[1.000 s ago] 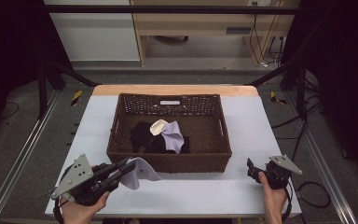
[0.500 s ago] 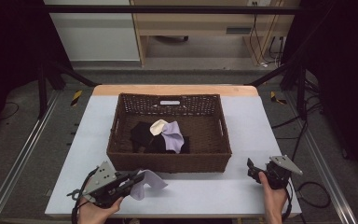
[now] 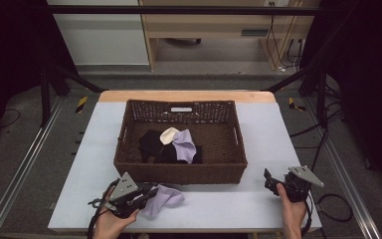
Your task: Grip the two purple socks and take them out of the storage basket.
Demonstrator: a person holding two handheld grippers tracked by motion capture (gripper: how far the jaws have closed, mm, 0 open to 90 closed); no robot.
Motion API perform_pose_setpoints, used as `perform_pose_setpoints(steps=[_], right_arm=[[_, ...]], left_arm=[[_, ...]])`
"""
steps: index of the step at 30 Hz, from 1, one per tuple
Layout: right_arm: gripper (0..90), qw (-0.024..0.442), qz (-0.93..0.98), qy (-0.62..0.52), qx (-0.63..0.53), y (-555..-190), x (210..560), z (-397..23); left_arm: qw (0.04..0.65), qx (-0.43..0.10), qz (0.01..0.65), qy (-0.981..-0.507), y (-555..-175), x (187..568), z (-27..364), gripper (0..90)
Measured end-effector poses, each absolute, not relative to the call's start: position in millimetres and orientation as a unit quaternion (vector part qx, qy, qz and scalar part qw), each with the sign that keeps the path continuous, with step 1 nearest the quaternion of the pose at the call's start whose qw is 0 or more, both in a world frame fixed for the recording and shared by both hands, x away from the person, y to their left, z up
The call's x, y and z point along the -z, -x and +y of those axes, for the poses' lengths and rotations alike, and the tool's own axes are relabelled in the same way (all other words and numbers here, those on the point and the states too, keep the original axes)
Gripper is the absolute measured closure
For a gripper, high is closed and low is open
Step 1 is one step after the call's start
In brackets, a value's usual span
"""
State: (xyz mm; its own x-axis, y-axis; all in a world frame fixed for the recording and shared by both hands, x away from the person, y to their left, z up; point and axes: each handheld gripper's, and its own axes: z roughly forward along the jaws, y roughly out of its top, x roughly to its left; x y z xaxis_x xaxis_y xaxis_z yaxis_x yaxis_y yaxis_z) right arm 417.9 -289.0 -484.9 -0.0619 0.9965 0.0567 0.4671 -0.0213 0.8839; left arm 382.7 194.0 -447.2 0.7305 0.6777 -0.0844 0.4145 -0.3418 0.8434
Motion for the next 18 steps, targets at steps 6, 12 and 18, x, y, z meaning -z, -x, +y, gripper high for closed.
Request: perform_pose_setpoints(steps=[6, 12, 18], right_arm=[[4.3, 0.337, 0.614, -0.596, -0.394, -417.6, 484.7, -288.6], [4.3, 0.337, 0.614, -0.595, -0.394, -417.7, 484.8, -288.7], [4.2, 0.335, 0.615, -0.595, -0.395, -417.9, 484.9, -289.0]], left_arm=[[0.457, -0.149, 0.341, -0.808, -386.2, 451.8, 195.1, 73.2], [0.468, -0.158, 0.342, -0.799, -385.3, 446.3, 198.6, 68.2], [0.490, -0.171, 0.340, -0.784, -380.3, 431.6, 201.8, 64.9]])
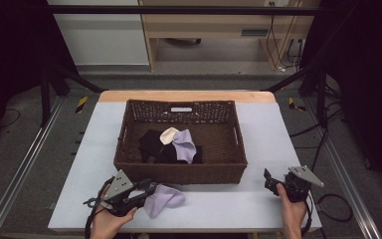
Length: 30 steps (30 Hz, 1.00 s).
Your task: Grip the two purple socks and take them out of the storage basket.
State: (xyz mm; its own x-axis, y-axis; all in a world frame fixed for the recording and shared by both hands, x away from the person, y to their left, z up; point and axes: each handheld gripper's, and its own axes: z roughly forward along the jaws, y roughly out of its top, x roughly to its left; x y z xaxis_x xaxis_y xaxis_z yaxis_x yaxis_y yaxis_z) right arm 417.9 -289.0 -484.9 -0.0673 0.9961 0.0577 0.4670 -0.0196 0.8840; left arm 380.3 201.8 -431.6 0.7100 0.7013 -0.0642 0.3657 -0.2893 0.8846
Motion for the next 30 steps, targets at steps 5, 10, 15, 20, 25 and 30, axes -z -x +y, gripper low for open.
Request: perform_pose_setpoints(steps=[5, 10, 15, 20, 25, 30], right_arm=[[3.9, 0.332, 0.614, -0.596, -0.397, -417.7, 484.8, -290.2], [3.9, 0.333, 0.613, -0.596, -0.396, -417.2, 484.6, -289.9], [3.9, 0.334, 0.613, -0.596, -0.396, -417.2, 484.7, -289.4], [3.9, 0.335, 0.614, -0.596, -0.395, -417.5, 484.9, -289.3], [3.9, 0.334, 0.615, -0.595, -0.395, -417.5, 484.9, -289.5], [3.9, 0.332, 0.615, -0.596, -0.396, -417.7, 484.9, -289.7]], left_arm=[[0.506, -0.183, 0.338, -0.773, -377.7, 418.1, 205.5, 64.3], [0.525, -0.196, 0.336, -0.757, -381.8, 397.4, 208.4, 63.7], [0.538, -0.204, 0.332, -0.747, -388.6, 381.7, 208.3, 63.2], [0.550, -0.210, 0.337, -0.735, -405.5, 362.9, 204.0, 62.9], [0.552, -0.215, 0.338, -0.732, -419.9, 350.7, 197.8, 62.5], [0.548, -0.222, 0.340, -0.732, -440.1, 338.6, 189.7, 62.0]])
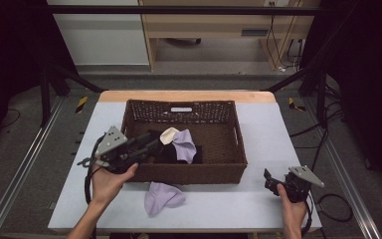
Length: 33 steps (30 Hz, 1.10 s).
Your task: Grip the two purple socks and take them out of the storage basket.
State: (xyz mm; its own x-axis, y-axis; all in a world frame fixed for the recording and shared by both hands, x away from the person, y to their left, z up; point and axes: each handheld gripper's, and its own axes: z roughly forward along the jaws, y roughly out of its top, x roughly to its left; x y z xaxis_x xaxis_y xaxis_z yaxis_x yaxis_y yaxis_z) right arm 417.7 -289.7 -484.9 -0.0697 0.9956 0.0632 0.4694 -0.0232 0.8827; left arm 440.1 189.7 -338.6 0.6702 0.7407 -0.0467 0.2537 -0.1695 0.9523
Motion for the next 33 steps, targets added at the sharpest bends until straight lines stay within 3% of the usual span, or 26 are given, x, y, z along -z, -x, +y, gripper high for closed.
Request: perform_pose_setpoints(steps=[19, 33], right_arm=[[3.9, 0.328, 0.617, -0.596, -0.396, -418.8, 485.0, -289.6], [3.9, 0.329, 0.618, -0.595, -0.395, -419.2, 485.2, -289.9]], left_arm=[[0.526, -0.239, 0.332, -0.745, -502.0, 320.5, 133.9, 58.6], [0.483, -0.237, 0.340, -0.771, -540.8, 355.0, 96.2, 53.3]])
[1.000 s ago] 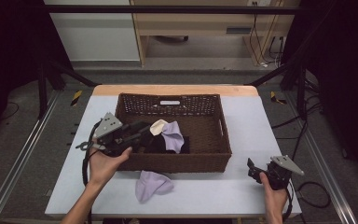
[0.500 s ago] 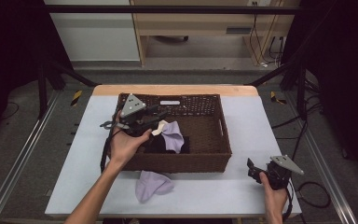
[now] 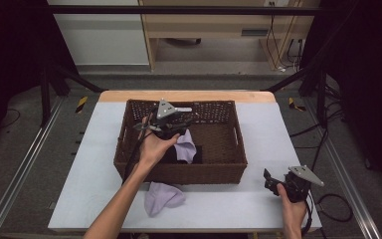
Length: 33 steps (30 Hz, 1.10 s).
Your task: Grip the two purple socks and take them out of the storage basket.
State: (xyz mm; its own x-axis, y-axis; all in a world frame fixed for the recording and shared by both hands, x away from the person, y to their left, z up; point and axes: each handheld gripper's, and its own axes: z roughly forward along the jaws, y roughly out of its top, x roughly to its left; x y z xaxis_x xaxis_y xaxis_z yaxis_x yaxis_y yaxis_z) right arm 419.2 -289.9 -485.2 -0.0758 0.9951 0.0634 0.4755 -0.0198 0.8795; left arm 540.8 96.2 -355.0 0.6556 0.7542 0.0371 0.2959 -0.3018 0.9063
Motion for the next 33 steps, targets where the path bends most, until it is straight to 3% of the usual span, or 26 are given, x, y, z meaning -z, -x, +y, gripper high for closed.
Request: perform_pose_setpoints(steps=[16, 33], right_arm=[[3.9, 0.326, 0.617, -0.597, -0.396, -419.2, 485.1, -290.0], [3.9, 0.326, 0.616, -0.598, -0.395, -419.0, 485.0, -289.8]], left_arm=[[0.412, -0.211, 0.350, -0.814, -561.4, 406.6, 70.3, 44.3], [0.353, -0.195, 0.366, -0.839, -561.5, 424.4, 65.7, 36.3]])
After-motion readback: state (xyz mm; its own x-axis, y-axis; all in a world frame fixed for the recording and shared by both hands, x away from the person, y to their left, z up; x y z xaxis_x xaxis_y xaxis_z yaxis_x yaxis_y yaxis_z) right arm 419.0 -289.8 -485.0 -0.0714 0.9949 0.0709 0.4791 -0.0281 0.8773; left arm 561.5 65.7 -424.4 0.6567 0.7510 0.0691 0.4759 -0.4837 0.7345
